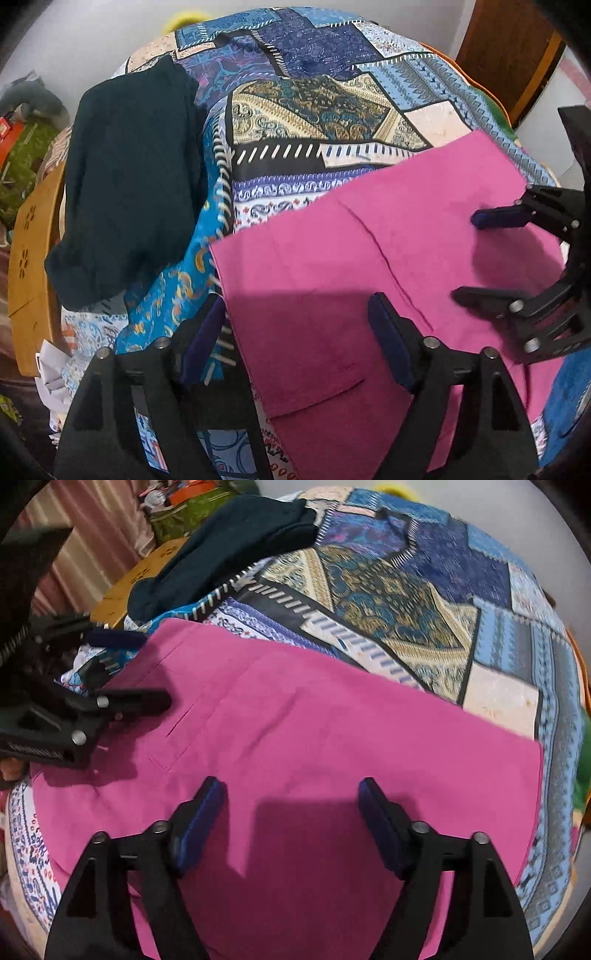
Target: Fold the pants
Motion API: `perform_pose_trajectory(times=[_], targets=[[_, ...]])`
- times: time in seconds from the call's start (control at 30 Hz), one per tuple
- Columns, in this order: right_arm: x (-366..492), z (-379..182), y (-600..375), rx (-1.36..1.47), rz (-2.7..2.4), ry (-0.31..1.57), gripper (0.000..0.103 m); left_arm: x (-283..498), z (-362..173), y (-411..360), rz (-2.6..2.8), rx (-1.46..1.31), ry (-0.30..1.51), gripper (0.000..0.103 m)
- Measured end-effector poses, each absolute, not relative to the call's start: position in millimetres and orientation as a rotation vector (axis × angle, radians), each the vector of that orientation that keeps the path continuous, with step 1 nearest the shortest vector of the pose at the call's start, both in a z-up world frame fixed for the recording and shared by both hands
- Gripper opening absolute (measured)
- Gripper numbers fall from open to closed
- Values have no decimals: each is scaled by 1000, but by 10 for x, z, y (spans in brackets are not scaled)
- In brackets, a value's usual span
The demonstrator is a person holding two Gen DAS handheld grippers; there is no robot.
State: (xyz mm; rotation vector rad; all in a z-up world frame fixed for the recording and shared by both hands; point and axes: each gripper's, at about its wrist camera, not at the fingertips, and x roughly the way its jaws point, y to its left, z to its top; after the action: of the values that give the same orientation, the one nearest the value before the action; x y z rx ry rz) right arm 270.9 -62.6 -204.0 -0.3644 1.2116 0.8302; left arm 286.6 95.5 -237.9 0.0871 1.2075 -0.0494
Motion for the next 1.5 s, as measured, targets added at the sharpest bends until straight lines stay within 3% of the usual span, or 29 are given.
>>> perform_pose_trajectory(times=[0.77, 1.27, 1.5], targets=[[2215, -1852, -1687, -259, 681, 1213, 84, 1973, -2041, 1046, 48, 90, 1128, 87], [1980, -1305, -1470, -162, 705, 987, 84, 1529, -1631, 1043, 82, -179, 1021, 87], [1947, -1618, -1161, -238, 709, 1029, 84, 1445, -1792, 771, -10, -250, 1097, 86]])
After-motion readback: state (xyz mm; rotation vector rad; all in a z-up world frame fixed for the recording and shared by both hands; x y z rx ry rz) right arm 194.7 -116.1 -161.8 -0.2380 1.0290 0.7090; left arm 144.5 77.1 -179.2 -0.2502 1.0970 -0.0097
